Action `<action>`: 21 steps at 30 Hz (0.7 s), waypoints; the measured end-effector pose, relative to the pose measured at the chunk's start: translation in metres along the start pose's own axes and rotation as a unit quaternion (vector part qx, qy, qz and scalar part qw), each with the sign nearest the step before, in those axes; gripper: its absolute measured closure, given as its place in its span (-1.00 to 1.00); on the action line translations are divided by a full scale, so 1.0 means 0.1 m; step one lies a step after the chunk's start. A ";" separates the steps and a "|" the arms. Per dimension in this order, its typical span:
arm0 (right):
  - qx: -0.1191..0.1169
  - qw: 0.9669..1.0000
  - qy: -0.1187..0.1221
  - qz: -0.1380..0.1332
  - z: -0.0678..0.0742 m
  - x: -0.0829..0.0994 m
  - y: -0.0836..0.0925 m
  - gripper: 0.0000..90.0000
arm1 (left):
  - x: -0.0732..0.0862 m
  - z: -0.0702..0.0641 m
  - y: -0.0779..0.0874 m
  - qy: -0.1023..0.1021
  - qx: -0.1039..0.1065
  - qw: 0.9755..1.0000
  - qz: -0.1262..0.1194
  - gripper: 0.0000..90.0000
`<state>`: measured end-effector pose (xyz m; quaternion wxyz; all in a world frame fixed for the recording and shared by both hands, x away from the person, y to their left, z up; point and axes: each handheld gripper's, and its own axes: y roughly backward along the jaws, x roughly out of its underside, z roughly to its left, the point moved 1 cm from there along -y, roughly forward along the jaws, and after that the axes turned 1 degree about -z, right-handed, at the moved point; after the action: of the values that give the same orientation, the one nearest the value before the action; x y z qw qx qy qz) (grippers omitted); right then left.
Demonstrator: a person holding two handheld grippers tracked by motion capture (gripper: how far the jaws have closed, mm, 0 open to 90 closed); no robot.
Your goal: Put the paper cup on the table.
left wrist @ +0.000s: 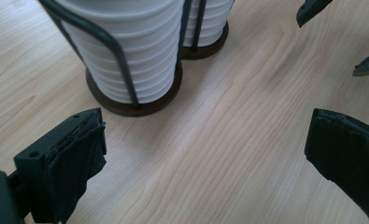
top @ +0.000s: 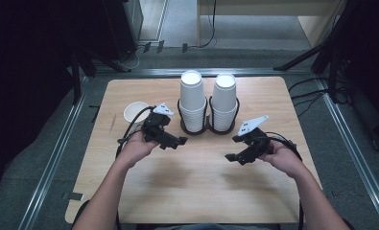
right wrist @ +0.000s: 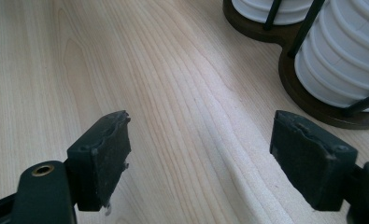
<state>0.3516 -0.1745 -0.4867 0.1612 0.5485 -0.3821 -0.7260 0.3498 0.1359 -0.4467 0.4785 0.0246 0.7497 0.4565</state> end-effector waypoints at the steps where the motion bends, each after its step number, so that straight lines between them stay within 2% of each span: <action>1: 0.000 1.000 0.000 -0.001 0.00 0.00 0.00 -0.55 | 0.00 -0.02 -0.02 0.000 0.001 1.000 -0.003 -1.00; 6: -0.001 1.000 0.002 0.001 0.01 -0.01 0.00 -0.55 | 0.02 -0.14 -0.15 -0.005 0.011 1.000 0.007 -1.00; 8: -0.001 1.000 0.004 0.000 0.01 -0.01 -0.01 -0.55 | 0.03 -0.17 -0.19 -0.010 0.004 1.000 0.012 -1.00; 12: -0.002 1.000 0.005 -0.001 0.02 -0.01 -0.01 -0.55 | 0.05 -0.21 -0.28 -0.001 0.014 1.000 0.010 -1.00; 18: -0.003 1.000 0.005 0.000 0.01 -0.02 -0.02 -0.55 | 0.06 -0.30 -0.42 -0.007 0.001 1.000 0.015 -1.00; 21: -0.004 1.000 0.005 0.001 0.02 -0.02 -0.02 -0.55 | 0.05 -0.35 -0.47 -0.004 0.016 1.000 0.019 -1.00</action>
<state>0.3512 -0.1710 -0.4867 0.1660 0.5508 -0.3789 -0.7249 0.3398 0.0878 -0.4790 0.4726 0.0482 0.7541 0.4534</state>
